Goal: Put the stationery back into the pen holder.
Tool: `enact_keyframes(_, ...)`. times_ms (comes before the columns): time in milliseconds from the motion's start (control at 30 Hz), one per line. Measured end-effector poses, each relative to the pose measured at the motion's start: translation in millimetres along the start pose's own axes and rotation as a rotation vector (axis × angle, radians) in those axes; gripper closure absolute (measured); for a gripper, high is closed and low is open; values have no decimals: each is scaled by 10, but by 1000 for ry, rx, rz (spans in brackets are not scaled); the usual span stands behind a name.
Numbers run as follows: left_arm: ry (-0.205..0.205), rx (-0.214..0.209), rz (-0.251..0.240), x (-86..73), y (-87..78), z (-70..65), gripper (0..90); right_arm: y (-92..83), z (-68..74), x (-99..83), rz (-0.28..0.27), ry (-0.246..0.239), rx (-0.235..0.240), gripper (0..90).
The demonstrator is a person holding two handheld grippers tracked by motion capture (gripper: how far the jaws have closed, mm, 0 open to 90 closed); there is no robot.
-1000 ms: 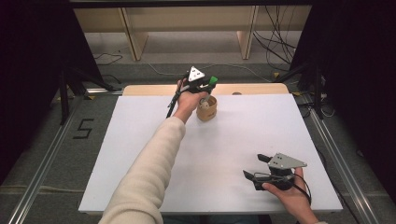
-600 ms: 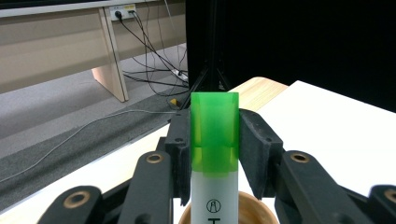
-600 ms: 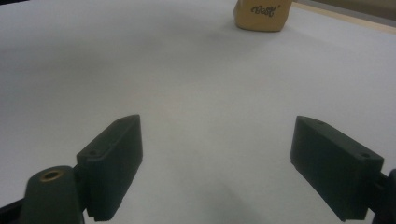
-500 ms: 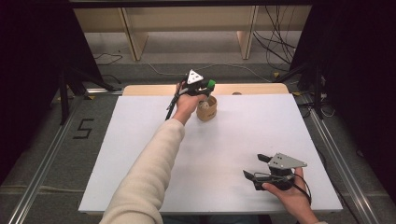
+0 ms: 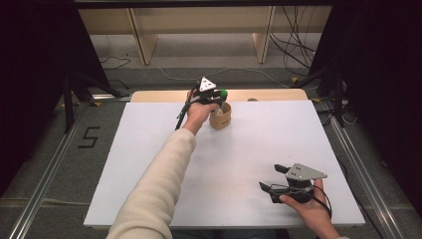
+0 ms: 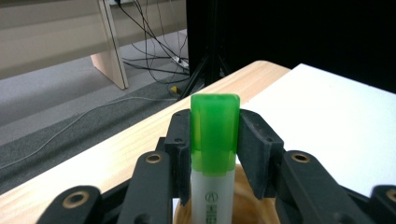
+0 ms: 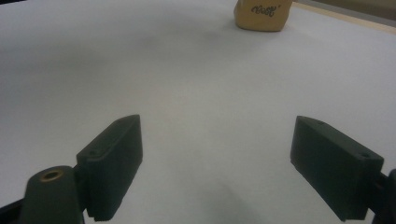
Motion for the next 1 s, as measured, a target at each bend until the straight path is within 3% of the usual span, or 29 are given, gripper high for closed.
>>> enact_keyframes(433, 8, 20, 0, 41, -119, 12, 606, 2, 1, 2, 1, -1, 1, 177)
enact_keyframes(467, 12, 25, 7, 54, -145, 15, 592, 2, 1, 2, 2, -1, 1, 177)
enact_keyframes(567, -51, 28, 29, 93, -241, 26, 526, -3, -1, 4, 6, -5, -4, 177)
enact_keyframes(633, -62, 22, 39, 111, -299, 30, 486, -3, 0, 5, 7, -6, -5, 177)
enact_keyframes(767, -55, 19, 50, 138, -441, 9, 426, 0, 4, 7, 9, -6, -6, 177)
enact_keyframes(900, -45, 19, 102, 122, -578, -12, 363, -1, 1, 8, 7, -3, -7, 177)
enact_keyframes(1000, -37, 28, 113, 105, -667, -14, 343, -5, 1, 9, 15, -3, -12, 177)
Point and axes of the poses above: each handheld gripper's, and its own axes: y roughly forward along the jaws, x roughly out of its top, z roughly to its left, the point moved 1 cm from there along y, roughly forward along the jaws, and after that the axes turned 4 degrees about z, right-handed, at the moved point
